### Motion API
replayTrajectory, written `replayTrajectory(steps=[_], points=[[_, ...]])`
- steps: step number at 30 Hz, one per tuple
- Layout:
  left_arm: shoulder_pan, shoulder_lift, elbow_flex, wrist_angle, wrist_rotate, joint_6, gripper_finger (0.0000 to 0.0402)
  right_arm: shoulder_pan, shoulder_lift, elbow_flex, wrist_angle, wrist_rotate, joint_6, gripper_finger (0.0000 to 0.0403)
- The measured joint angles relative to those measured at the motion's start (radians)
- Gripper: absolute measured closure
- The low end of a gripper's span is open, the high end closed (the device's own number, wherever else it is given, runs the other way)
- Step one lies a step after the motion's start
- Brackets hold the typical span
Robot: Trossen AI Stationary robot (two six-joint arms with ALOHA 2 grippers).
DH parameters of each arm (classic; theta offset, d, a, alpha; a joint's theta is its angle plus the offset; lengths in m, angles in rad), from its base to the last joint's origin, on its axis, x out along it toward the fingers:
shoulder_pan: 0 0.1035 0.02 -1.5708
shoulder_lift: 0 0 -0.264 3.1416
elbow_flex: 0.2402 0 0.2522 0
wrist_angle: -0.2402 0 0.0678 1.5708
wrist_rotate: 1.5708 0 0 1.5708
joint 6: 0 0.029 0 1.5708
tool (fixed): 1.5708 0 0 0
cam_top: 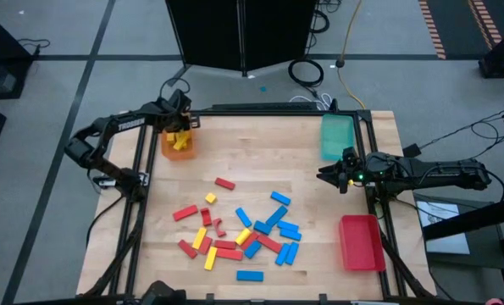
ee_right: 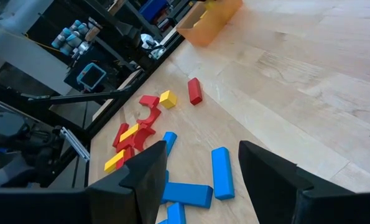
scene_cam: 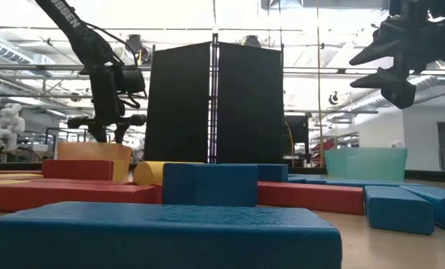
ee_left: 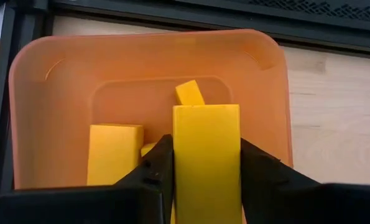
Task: Sort blocks
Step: Put the yellow block into the orange bin
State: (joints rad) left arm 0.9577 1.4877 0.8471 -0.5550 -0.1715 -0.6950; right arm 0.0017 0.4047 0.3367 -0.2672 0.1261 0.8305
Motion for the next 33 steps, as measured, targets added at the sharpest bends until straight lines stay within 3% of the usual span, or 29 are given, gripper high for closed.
replayTrajectory(steps=[5, 8, 15, 22, 28, 33], points=[[0.0, 0.003, -0.003, -0.01, -0.01, -0.004, 0.0205, 0.0, 0.0, 0.0, 0.0, 0.0, 0.0, 0.0209], [0.0, 0.003, -0.003, -0.011, -0.013, -0.004, 0.0182, 0.0, 0.0, 0.0, 0.0, 0.0, -0.001, 0.0209], [-0.01, -0.008, 0.05, -0.064, 0.019, 0.024, 0.0175, 0.0, 0.0, 0.0, 0.0, 0.0, 0.0, 0.0209], [-0.012, -0.113, 0.167, -0.203, -0.042, 0.103, 0.0174, 0.0, 0.0, 0.0, 0.0, 0.001, -0.004, 0.0209], [-0.065, -0.241, 0.225, -0.251, 0.037, 0.253, 0.0173, 0.0, 0.0, 0.0, 0.0, 0.003, -0.008, 0.0209], [-0.169, -0.315, 0.225, -0.318, 0.129, 0.268, 0.0173, 0.0, 0.0, 0.0, 0.0, 0.006, -0.008, 0.0209]])
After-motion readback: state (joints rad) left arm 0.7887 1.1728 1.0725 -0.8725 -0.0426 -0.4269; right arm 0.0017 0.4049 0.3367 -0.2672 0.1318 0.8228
